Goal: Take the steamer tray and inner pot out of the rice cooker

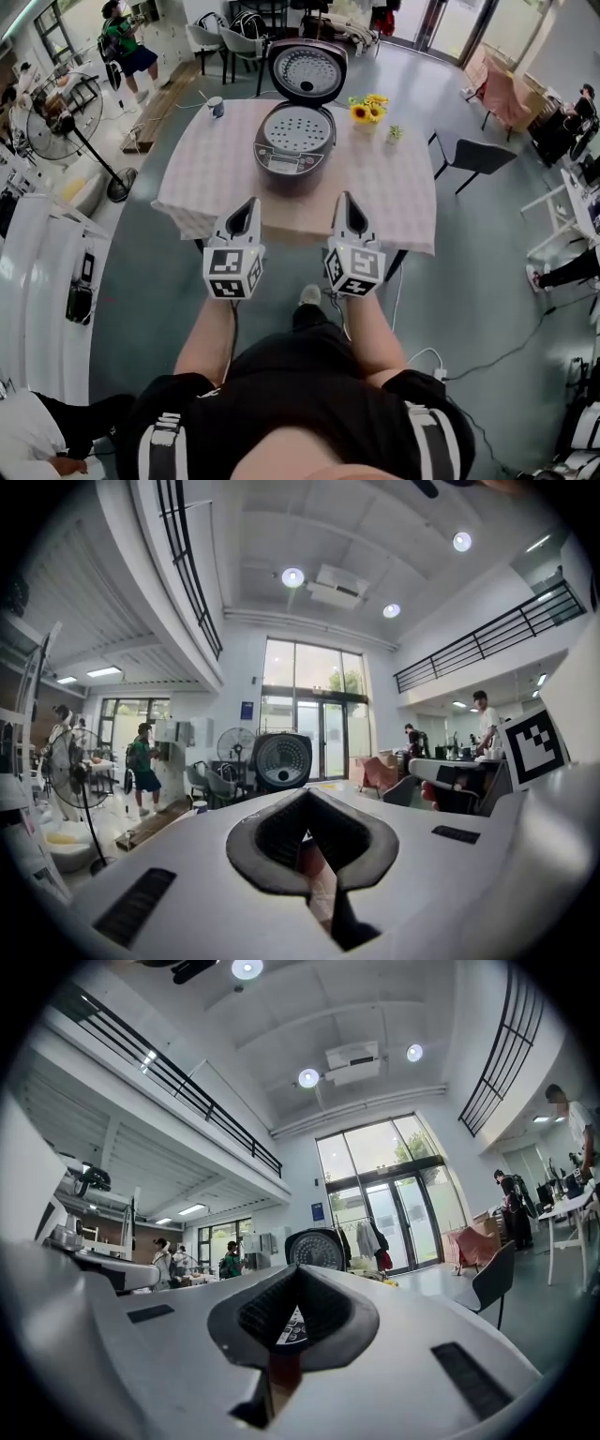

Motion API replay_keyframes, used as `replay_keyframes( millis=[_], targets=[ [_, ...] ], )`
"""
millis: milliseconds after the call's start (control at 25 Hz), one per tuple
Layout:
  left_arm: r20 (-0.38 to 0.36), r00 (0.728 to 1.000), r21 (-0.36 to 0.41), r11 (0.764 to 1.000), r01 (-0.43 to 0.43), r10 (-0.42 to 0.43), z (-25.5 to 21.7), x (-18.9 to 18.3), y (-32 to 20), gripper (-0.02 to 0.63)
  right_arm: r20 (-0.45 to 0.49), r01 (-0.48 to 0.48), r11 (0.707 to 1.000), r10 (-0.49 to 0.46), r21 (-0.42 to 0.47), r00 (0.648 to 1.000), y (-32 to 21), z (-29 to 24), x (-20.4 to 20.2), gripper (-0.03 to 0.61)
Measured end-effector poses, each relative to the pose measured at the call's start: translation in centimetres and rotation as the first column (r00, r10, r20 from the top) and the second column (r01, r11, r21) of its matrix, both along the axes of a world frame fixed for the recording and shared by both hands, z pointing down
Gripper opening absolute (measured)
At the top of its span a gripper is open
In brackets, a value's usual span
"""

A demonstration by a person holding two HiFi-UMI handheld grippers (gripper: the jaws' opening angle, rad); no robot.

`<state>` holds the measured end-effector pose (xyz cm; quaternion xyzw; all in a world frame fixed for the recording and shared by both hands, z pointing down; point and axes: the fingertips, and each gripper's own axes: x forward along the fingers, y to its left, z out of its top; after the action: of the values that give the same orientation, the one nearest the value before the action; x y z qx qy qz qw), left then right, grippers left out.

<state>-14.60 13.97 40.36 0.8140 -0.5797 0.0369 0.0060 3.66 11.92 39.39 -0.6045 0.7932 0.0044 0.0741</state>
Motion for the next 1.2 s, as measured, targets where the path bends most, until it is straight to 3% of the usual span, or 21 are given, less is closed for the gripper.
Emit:
replay_keyframes(
  millis=[560,920,1200],
  targets=[
    [-0.005,1.0,-0.012,1.0,-0.015,0.015,-2.1,2.0,-20.2,0.002,-0.023,-0.009,1.0,0.009,-0.028,1.0,-19.4,-1.6,2.7,0.002],
    [-0.006,0.998,-0.039,0.997,-0.067,0.067,-1.4,1.8,-25.8,0.002,-0.029,-0.035,0.997,0.033,-0.063,0.999,-24.2,-0.7,2.1,0.002],
    [0.0,0.987,-0.022,0.987,-0.161,0.161,-2.5,0.4,-30.5,0.003,-0.023,-0.12,0.991,0.118,-0.064,0.993,-27.0,-1.4,0.7,0.002]
  ],
)
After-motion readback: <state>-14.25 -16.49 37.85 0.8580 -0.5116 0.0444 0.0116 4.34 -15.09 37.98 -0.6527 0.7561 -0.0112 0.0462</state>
